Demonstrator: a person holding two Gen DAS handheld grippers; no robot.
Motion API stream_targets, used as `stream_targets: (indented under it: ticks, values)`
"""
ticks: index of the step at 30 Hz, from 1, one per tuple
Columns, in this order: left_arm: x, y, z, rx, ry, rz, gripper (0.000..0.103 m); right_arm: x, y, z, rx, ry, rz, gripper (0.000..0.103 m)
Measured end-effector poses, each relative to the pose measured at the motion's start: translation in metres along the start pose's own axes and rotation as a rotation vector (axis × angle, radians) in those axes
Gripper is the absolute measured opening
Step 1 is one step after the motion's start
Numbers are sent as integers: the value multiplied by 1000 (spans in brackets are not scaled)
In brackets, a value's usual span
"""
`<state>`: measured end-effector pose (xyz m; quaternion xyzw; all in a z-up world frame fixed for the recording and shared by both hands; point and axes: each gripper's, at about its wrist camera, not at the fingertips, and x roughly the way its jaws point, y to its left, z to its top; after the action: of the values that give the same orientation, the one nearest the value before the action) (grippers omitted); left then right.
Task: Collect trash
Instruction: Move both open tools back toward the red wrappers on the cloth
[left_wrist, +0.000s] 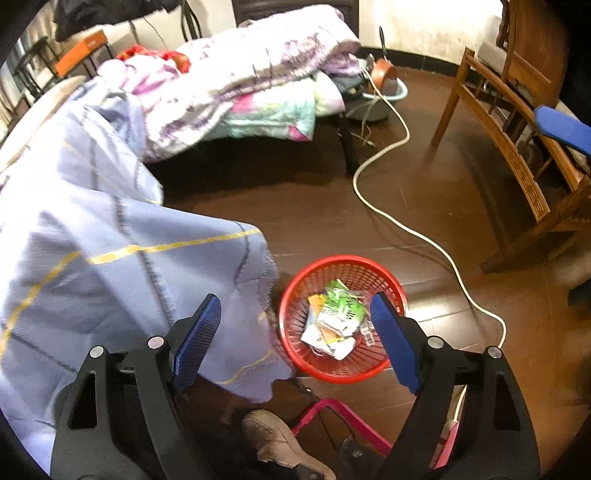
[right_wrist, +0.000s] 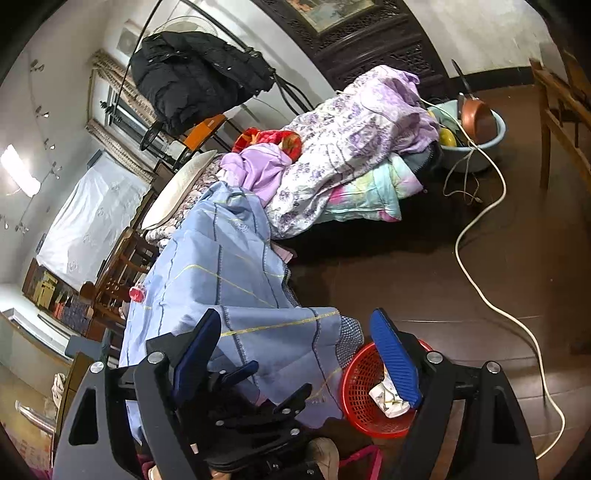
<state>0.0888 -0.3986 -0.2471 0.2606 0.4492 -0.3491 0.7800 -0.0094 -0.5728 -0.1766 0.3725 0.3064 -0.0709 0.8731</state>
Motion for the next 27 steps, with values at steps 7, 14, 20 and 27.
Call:
stream_targets:
  ticks: [7, 14, 20, 27]
  values:
    - [-42, 22, -6, -22, -90, 95, 83, -8, 36, 0, -76, -5, 6, 82]
    - [-87, 63, -20, -141, -173, 101, 83, -25, 86, -3, -175, -35, 17, 85]
    - [-133, 94, -41, -234, -265, 143, 87, -37, 136, -14, -280, -48, 41, 87]
    - [-174, 126, -70, -328, -351, 178, 89, -48, 193, -34, -392, -54, 69, 89]
